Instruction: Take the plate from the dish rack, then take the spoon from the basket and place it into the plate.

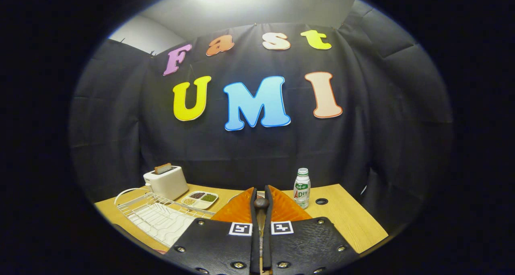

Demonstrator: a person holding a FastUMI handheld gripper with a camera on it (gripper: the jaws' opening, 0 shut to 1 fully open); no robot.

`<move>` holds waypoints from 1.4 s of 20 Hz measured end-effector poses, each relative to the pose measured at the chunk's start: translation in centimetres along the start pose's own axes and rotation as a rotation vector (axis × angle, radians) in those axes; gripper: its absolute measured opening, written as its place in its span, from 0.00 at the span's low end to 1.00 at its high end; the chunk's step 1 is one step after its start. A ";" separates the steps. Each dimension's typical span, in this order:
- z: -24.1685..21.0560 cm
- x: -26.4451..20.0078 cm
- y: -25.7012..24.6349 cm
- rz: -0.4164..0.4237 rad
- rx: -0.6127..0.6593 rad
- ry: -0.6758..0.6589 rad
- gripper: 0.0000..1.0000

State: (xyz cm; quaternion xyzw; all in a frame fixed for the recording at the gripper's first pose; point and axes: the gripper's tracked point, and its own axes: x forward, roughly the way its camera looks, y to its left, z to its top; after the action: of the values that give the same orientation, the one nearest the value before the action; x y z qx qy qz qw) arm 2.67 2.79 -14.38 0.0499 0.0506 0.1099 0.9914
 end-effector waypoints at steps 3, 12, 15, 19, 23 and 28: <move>1.4 -3.7 2.0 0.038 0.003 0.006 0.03; -3.6 -12.0 10.6 0.181 0.032 0.099 0.03; -7.2 -12.9 14.3 0.235 0.068 0.161 0.03; -11.3 -12.7 18.8 0.309 0.089 0.219 0.03; -13.7 -12.3 22.2 0.373 0.072 0.242 0.03; -14.9 -11.8 22.9 0.372 0.015 0.246 0.08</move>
State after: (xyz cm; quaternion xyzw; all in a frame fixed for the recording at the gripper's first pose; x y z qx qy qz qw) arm -15.36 23.72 -25.52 0.0518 0.1620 0.2958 0.9400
